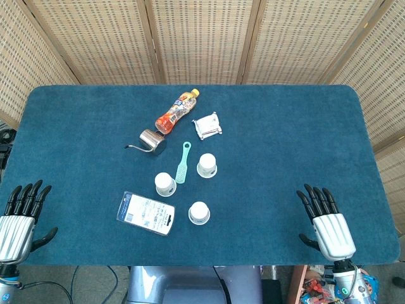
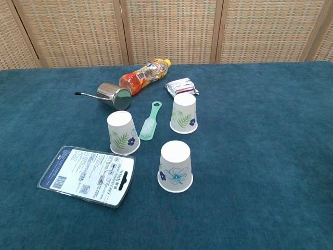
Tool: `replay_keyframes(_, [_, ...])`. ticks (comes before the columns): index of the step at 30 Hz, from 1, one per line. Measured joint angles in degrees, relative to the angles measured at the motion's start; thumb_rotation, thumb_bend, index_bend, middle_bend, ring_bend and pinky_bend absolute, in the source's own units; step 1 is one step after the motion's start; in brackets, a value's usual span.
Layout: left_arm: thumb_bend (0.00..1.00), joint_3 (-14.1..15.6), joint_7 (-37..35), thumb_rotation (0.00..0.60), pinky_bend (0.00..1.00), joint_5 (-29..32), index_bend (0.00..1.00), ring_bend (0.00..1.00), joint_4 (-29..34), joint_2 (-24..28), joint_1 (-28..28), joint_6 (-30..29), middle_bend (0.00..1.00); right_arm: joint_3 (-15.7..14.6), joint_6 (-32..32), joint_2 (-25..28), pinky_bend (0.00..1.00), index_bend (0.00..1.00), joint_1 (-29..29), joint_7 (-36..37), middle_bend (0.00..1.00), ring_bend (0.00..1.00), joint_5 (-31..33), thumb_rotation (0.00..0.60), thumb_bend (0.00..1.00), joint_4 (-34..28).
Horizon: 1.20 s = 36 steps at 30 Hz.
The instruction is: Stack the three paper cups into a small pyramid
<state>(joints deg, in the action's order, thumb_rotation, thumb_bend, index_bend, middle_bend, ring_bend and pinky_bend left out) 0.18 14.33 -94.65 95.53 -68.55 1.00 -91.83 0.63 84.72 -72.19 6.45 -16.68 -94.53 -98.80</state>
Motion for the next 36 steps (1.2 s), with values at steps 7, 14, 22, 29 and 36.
replay_keyframes(7, [0.22,0.1,-0.3,0.600,0.00,-0.2,0.00,0.00,0.1,0.1,-0.1,-0.2,0.00,-0.2,0.1,0.1,0.00,0.00,-0.1,0.1,0.00,0.00,-0.3,0.600,0.07,-0.2])
replay_keyframes(14, [0.22,0.3,-0.8,0.600,0.00,-0.7,0.00,0.00,0.2,0.2,0.0,-0.2,0.00,-0.6,0.0,0.0,0.00,0.00,0.0,-0.3,0.00,0.00,-1.1,0.600,0.07,-0.4])
replay_keyframes(22, [0.22,0.3,-1.8,0.600,0.00,-0.4,0.00,0.00,0.1,0.6,0.1,0.0,0.00,-0.4,0.2,0.0,0.00,0.00,-0.1,-0.9,0.00,0.00,-0.9,0.600,0.07,-0.5])
replay_keyframes(29, [0.22,0.3,-1.2,0.600,0.00,-0.4,0.00,0.00,0.4,0.5,0.3,0.5,0.00,0.0,0.0,0.2,0.00,0.00,0.0,0.0,0.00,0.00,-0.2,0.600,0.07,-0.2])
replay_keyframes(36, [0.23,0.1,-2.7,0.600,0.00,-1.2,0.00,0.00,1.6,0.8,0.9,0.7,0.00,-0.2,0.1,0.2,0.00,0.00,-0.1,0.1,0.00,0.00,-0.4,0.600,0.07,-0.2])
